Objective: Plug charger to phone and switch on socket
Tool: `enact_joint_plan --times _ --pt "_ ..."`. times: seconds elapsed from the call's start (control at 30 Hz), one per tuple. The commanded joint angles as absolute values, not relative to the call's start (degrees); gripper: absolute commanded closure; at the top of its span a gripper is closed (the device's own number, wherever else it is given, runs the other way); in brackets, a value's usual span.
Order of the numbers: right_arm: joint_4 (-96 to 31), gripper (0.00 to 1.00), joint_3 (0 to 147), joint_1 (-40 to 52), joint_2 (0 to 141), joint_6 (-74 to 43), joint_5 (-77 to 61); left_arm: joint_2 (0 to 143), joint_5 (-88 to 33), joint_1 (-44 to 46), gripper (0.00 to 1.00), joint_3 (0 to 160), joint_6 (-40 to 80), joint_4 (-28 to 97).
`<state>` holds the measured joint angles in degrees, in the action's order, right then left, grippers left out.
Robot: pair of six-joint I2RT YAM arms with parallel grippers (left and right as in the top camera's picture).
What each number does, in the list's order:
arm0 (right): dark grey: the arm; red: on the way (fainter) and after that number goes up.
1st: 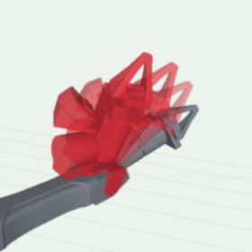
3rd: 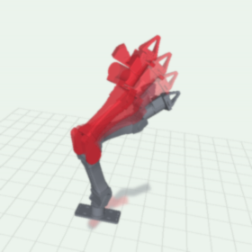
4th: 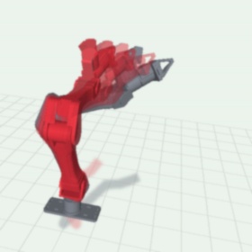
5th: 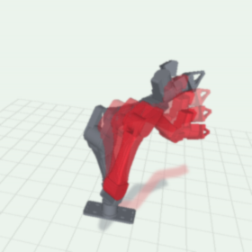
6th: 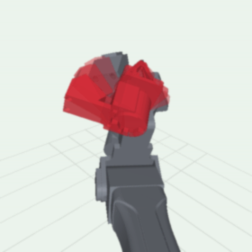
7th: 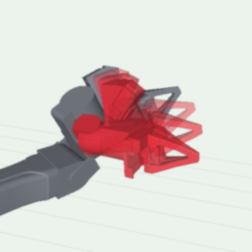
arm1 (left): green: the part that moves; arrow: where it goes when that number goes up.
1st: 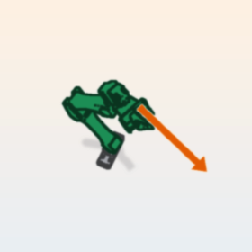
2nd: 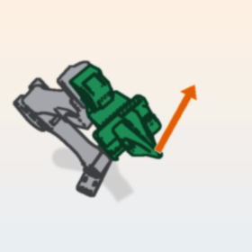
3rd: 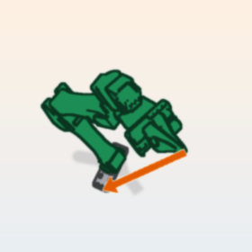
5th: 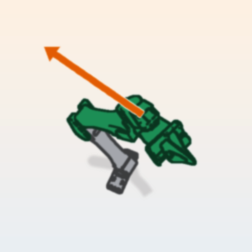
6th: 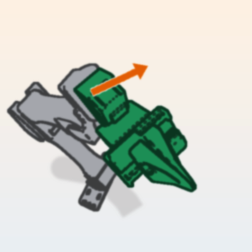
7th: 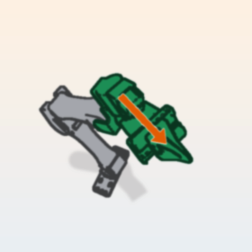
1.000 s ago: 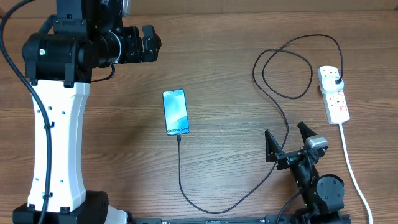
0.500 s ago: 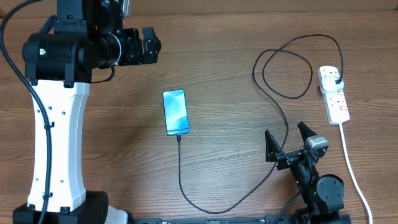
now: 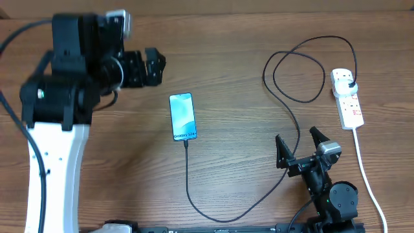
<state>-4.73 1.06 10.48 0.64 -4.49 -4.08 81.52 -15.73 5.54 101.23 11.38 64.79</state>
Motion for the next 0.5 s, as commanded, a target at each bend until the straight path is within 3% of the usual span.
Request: enact_joint_plan --times 0.0,0.47 --pt "-4.6 0.0 0.4 10.3 0.2 -4.6 -4.0 74.3 -15.9 4.0 0.0 90.6 10.7 62.5" --pt "-4.6 0.0 0.4 10.3 0.2 -4.6 -4.0 47.0 -11.0 -0.8 0.0 60.5 11.1 55.0"
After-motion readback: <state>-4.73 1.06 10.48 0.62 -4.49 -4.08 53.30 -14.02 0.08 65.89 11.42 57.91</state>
